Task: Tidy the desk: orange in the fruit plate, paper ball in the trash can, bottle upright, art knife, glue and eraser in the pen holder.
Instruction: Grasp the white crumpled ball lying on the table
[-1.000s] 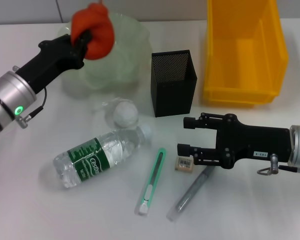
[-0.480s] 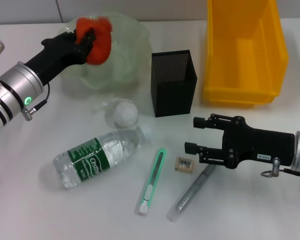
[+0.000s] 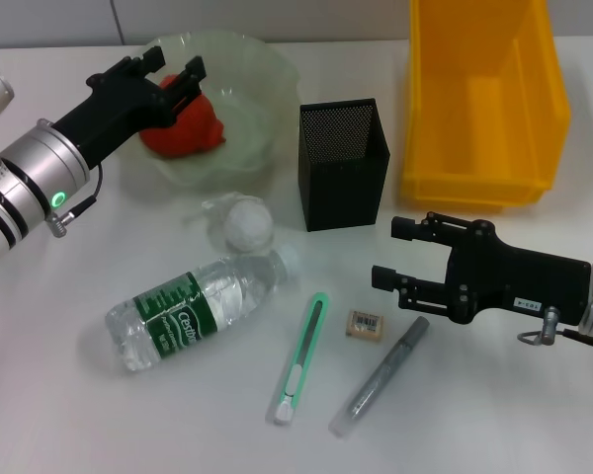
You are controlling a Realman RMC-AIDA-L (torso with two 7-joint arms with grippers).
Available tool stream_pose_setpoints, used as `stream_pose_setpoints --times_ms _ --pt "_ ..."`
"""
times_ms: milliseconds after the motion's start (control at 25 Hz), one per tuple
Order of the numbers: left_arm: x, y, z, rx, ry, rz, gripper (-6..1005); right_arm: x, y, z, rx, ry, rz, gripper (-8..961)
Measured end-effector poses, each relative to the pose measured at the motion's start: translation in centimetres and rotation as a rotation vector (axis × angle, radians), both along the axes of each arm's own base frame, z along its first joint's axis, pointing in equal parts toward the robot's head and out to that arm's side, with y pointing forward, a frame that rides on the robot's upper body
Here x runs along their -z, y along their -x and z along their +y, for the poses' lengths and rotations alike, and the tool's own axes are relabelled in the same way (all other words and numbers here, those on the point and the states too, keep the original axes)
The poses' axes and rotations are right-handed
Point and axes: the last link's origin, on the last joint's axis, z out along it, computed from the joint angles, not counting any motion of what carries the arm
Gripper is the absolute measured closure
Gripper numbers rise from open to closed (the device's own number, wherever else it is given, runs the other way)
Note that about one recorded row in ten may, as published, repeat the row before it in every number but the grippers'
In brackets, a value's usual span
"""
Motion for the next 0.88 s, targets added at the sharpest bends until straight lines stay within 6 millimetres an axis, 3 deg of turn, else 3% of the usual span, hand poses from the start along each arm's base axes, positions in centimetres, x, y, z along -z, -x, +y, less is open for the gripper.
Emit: stream_pose_setpoints --times_ms 80,240,520,880 --pt "-0.1 -0.3 -0.4 0.029 0.002 -0.019 350 0.0 0.0 0.0 0.000 -0.001 0.000 240" --pt "-0.3 -0.7 -1.1 0.094 0.021 -0.035 294 -0.1 -0.1 0.0 0.001 -0.002 -0.002 241" --pt "-0.5 -1.8 -4.3 0.267 0.286 -0.018 197 -0.2 -0.3 -0.1 0.006 -0.006 -0.005 242" --pt "0.5 -2.0 -4.9 0.228 0.525 0.078 208 -0.2 -0.4 -0.2 0.008 -0.007 -0.005 242"
